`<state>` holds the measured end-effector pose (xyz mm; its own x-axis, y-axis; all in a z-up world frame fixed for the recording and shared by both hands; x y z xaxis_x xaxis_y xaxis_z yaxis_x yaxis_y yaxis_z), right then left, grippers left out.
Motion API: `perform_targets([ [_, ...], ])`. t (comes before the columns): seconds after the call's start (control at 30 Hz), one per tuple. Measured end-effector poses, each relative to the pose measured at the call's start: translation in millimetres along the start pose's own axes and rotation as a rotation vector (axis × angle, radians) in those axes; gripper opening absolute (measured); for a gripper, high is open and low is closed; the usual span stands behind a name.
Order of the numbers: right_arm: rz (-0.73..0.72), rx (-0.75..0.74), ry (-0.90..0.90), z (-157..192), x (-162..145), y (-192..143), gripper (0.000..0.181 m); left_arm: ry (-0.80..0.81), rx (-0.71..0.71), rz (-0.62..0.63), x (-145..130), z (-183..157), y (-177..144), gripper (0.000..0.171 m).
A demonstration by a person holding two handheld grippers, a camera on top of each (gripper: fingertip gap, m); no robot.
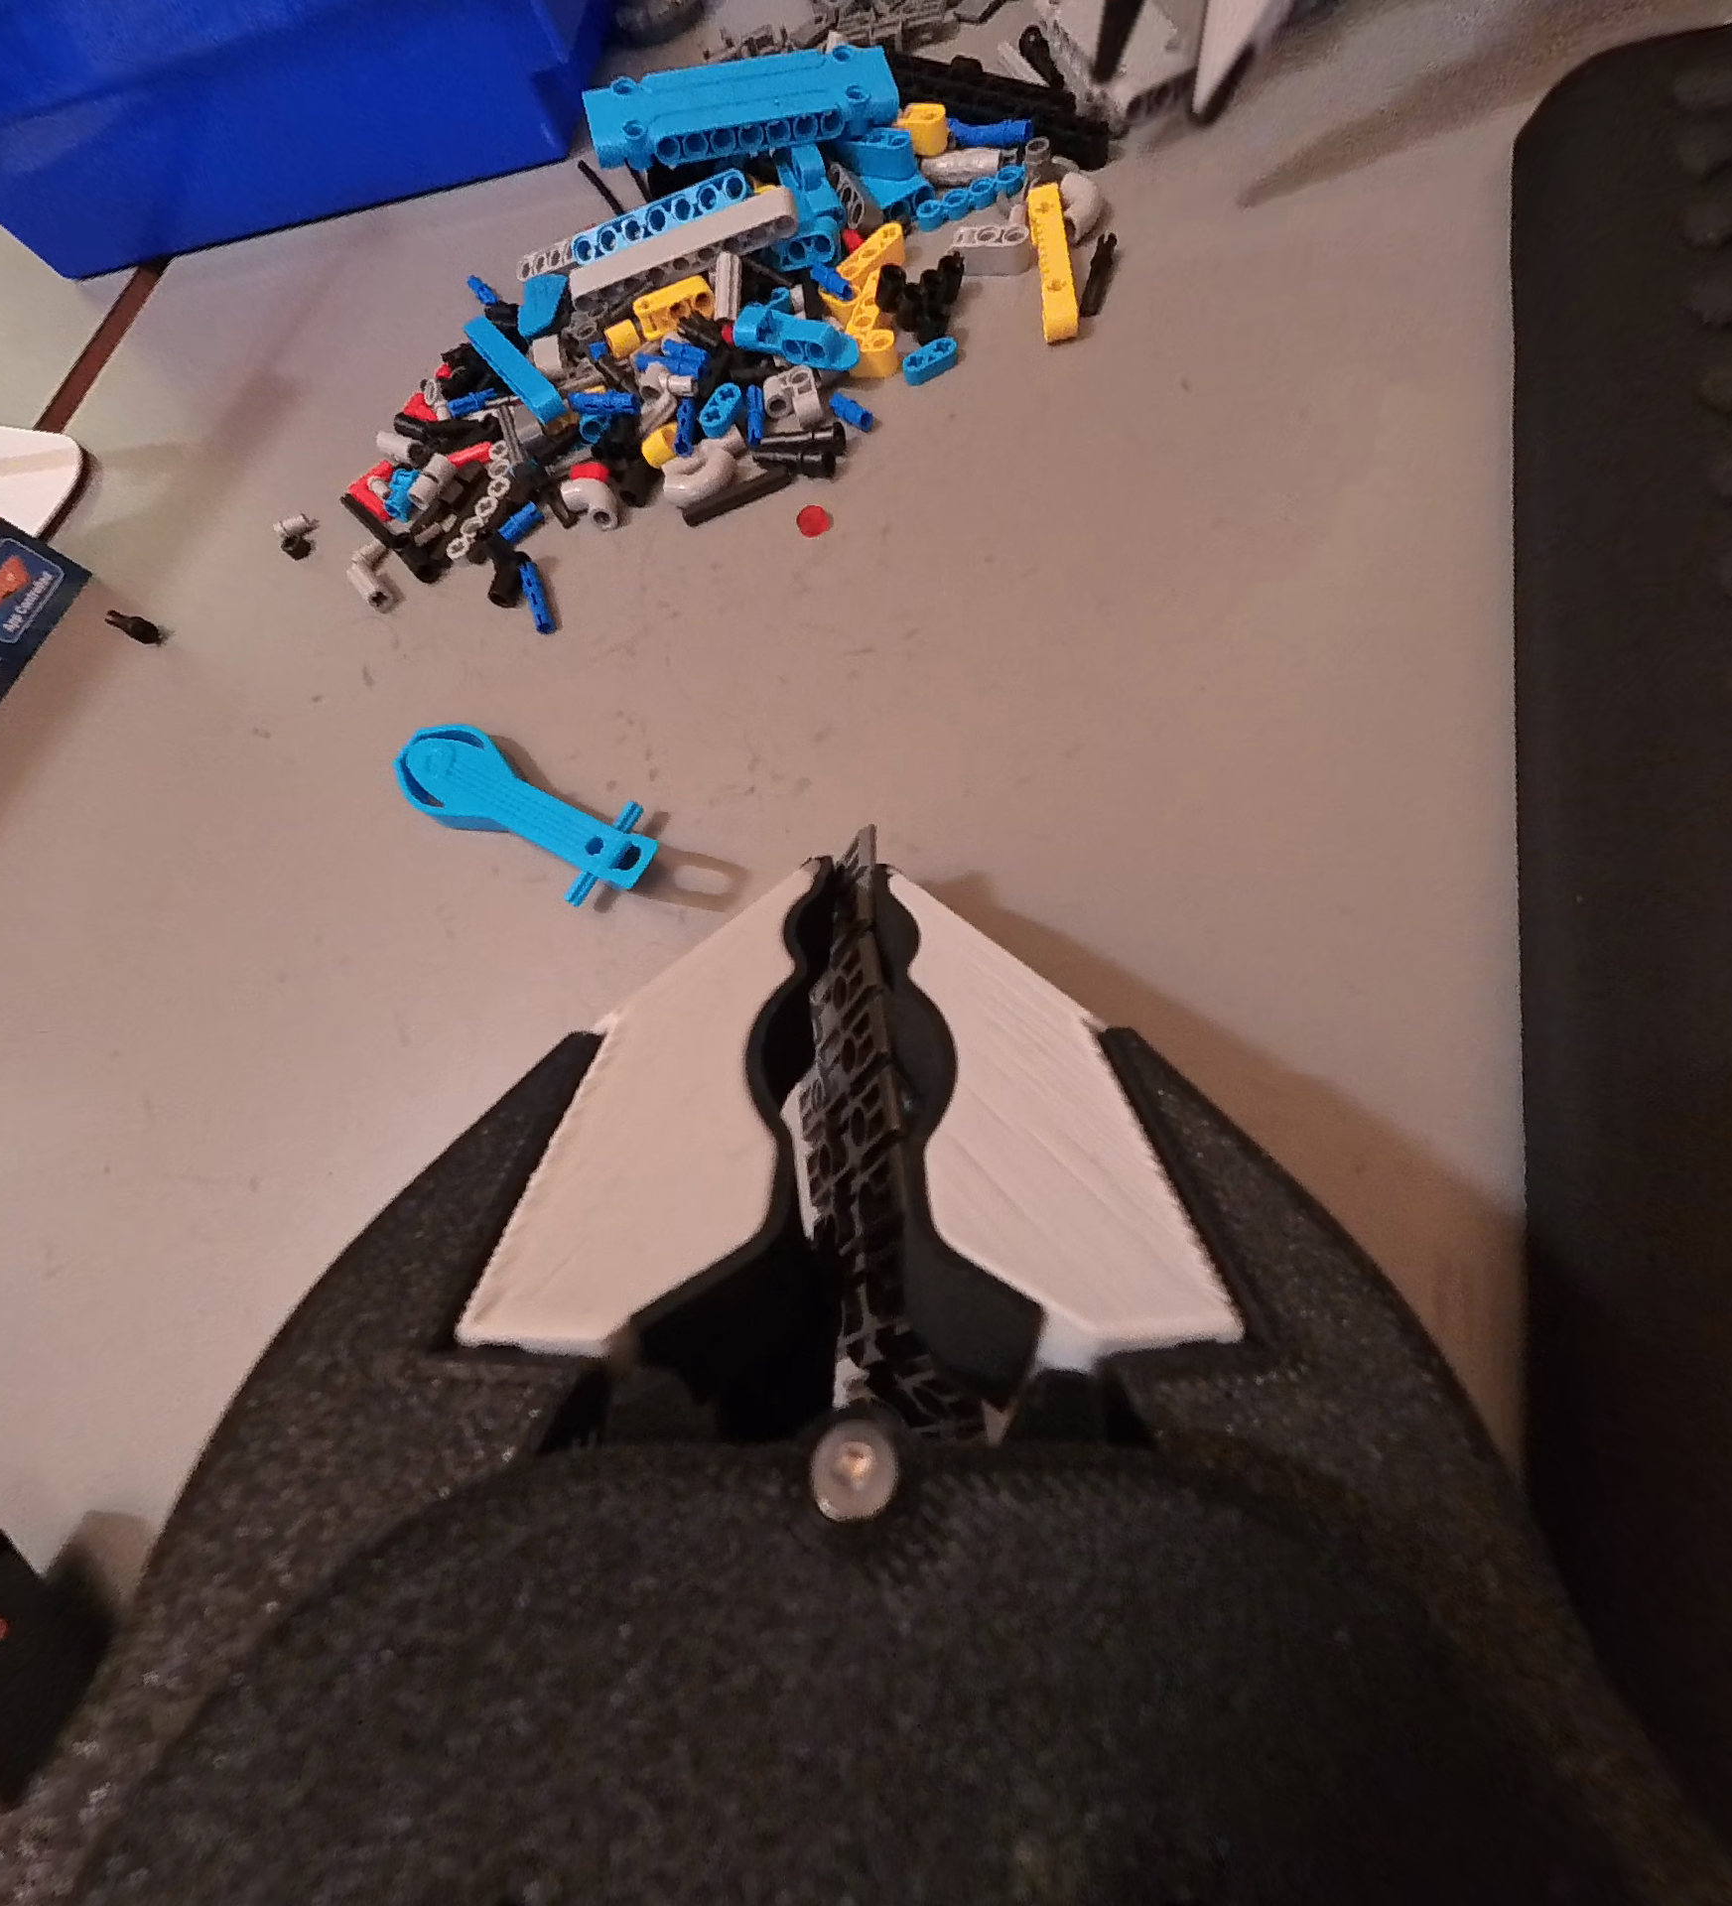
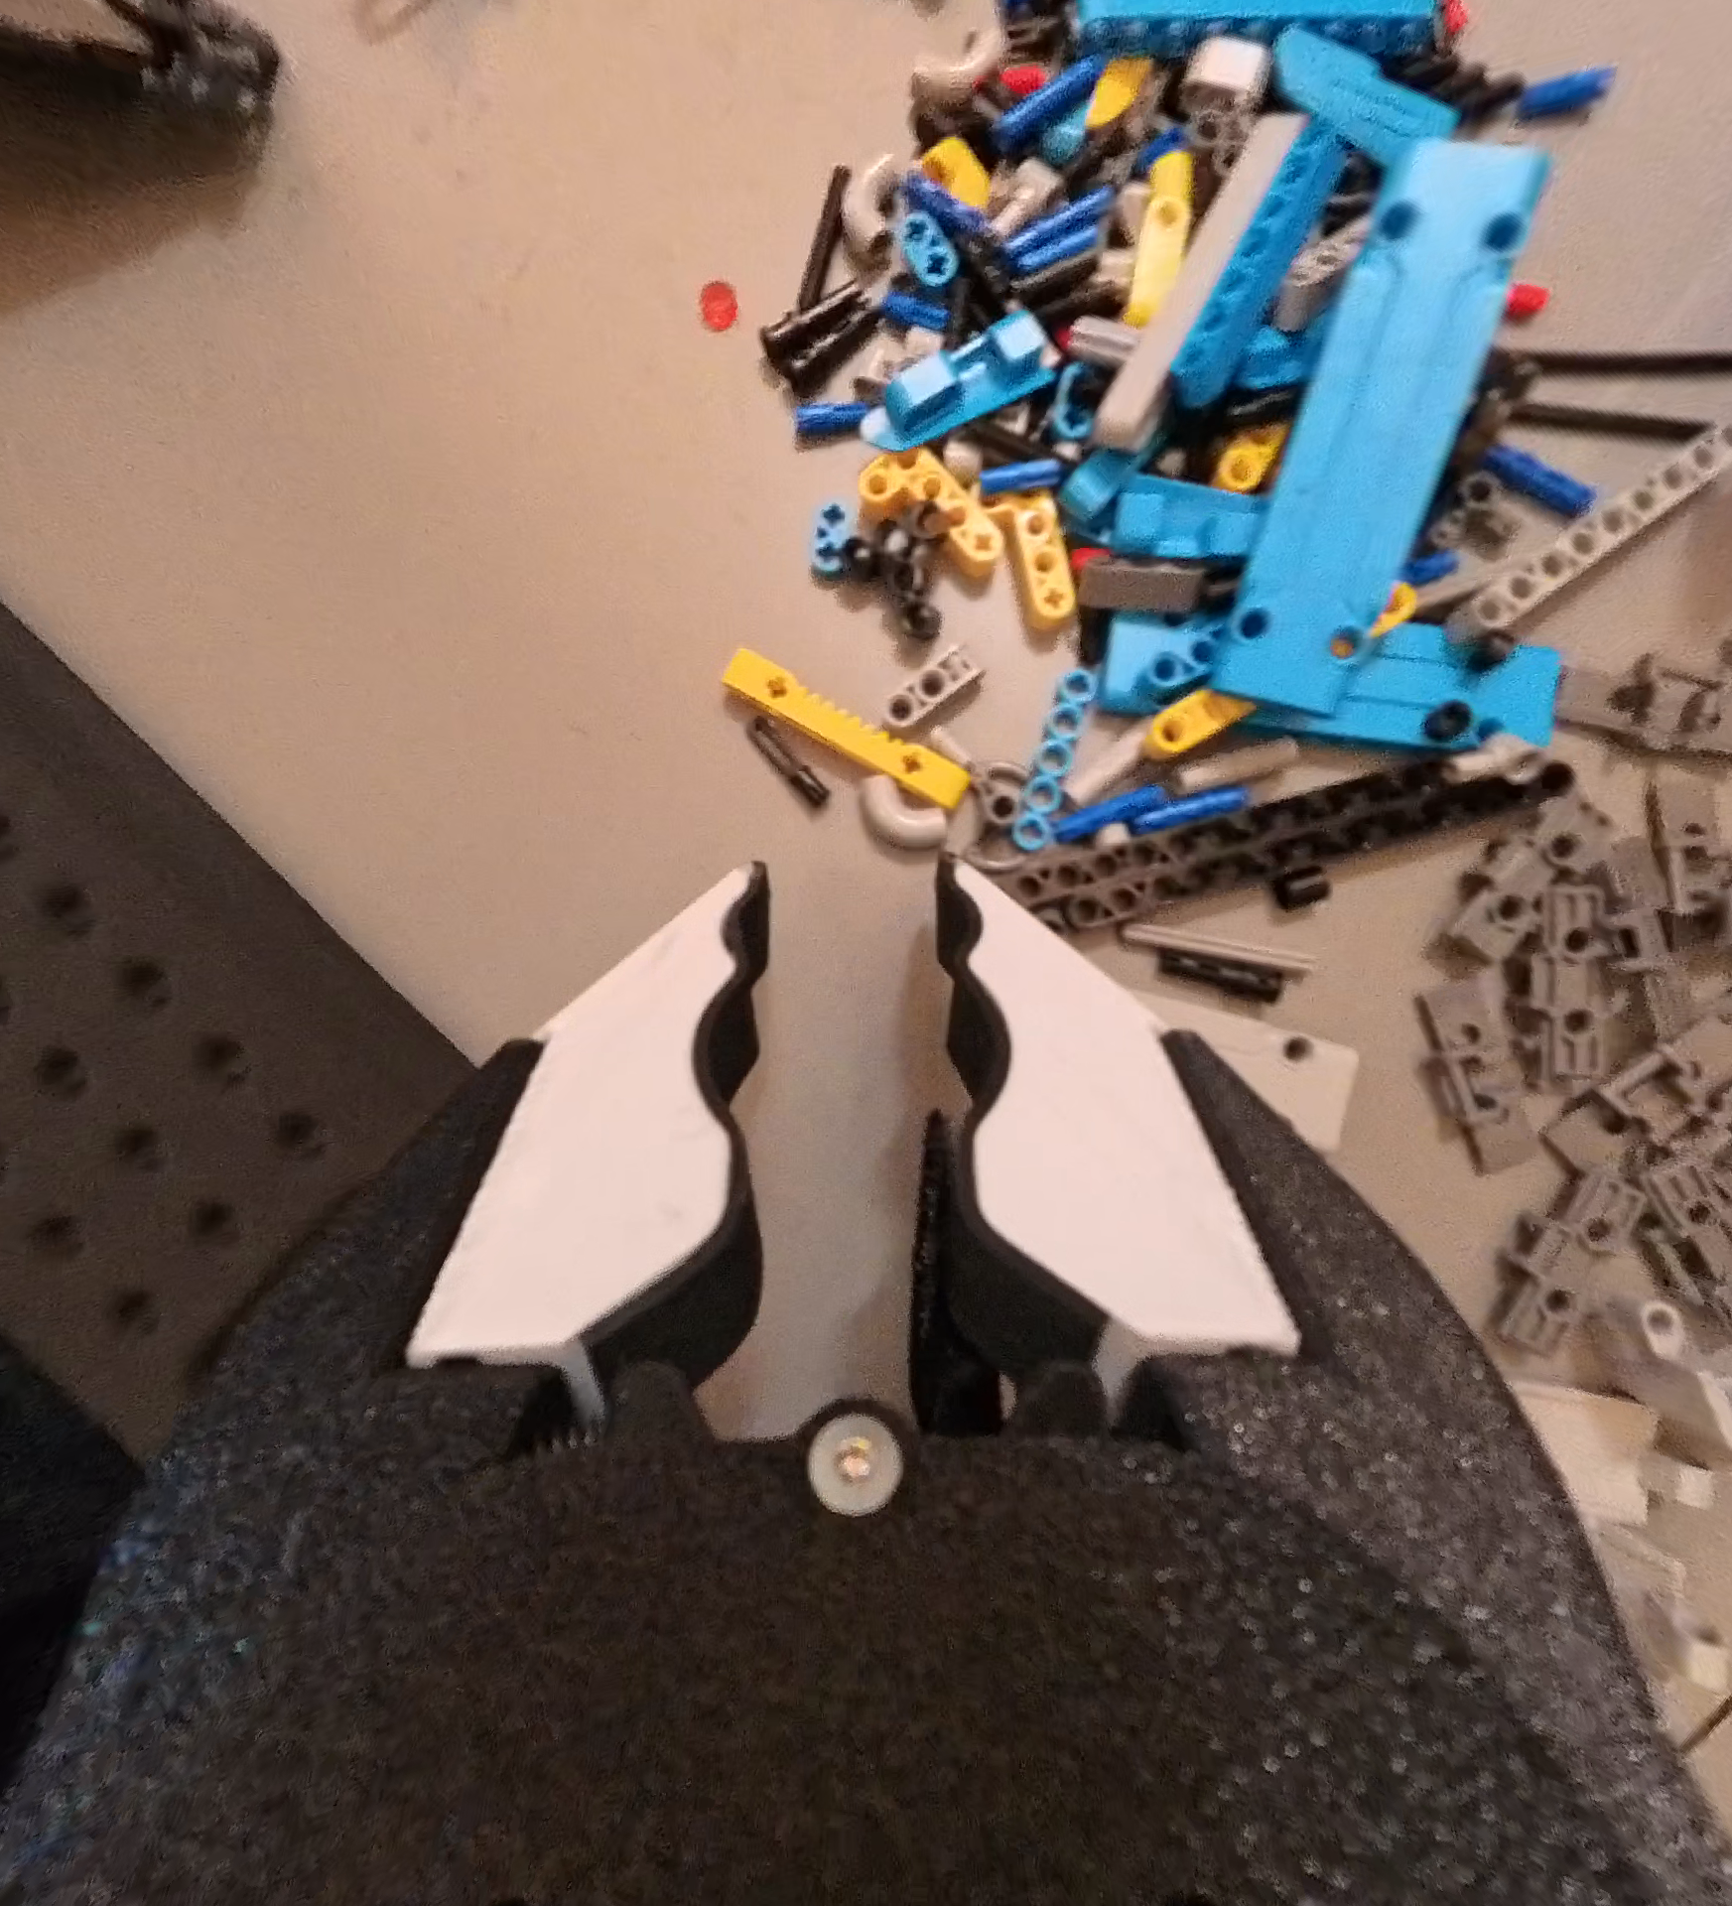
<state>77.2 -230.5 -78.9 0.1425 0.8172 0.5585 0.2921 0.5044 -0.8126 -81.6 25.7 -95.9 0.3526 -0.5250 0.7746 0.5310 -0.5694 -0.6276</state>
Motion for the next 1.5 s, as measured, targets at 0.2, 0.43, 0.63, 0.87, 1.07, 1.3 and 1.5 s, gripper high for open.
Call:
perform_targets([
  [0.2,0.020,-0.004,-0.027,11.8,11.2,23.0,0.022,-0.002,0.012,0.005,-0.3,1.4,-1.5,0.005],
  [0.43,-0.003,-0.085,-0.003,-5.7,46.5,45.7,0.023,0.004,0.018,0.010,-0.6,1.2,-1.3,0.005],
  [0.63,-0.011,-0.203,0.028,-45.5,29.2,-5.5,0.022,0.007,0.023,0.021,-0.4,1.6,-2.1,0.005],
  [0.87,0.167,-0.129,0.048,-49.5,-24.7,-9.3,0.026,-0.017,0.033,0.006,1.4,4.9,-6.3,0.003],
  [1.07,0.115,-0.086,0.062,-41.8,-13.0,6.0,0.022,-0.072,0.017,-0.039,1.3,9.4,-9.5,0.003],
  [1.3,0.096,-0.086,0.041,-44.3,1.3,12.8,0.028,-0.059,0.012,-0.028,0.7,7.2,-7.5,0.003],
  [1.5,0.147,-0.089,0.113,-57.1,-28.0,-2.5,0.027,-0.050,0.010,-0.031,3.1,6.0,-8.8,0.002],
])
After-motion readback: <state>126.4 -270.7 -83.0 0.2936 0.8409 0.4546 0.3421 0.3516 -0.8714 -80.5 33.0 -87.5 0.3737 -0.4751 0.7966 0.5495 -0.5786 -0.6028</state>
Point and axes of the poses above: each gripper's, where its closed fingertips meet, y out along the fingers, x out of its top, z = x × y across the jaws, the point moved 8 cm from there along -y, back along the fingers, and after that the axes turned 14 degrees about -x, right-handed, at the moved point
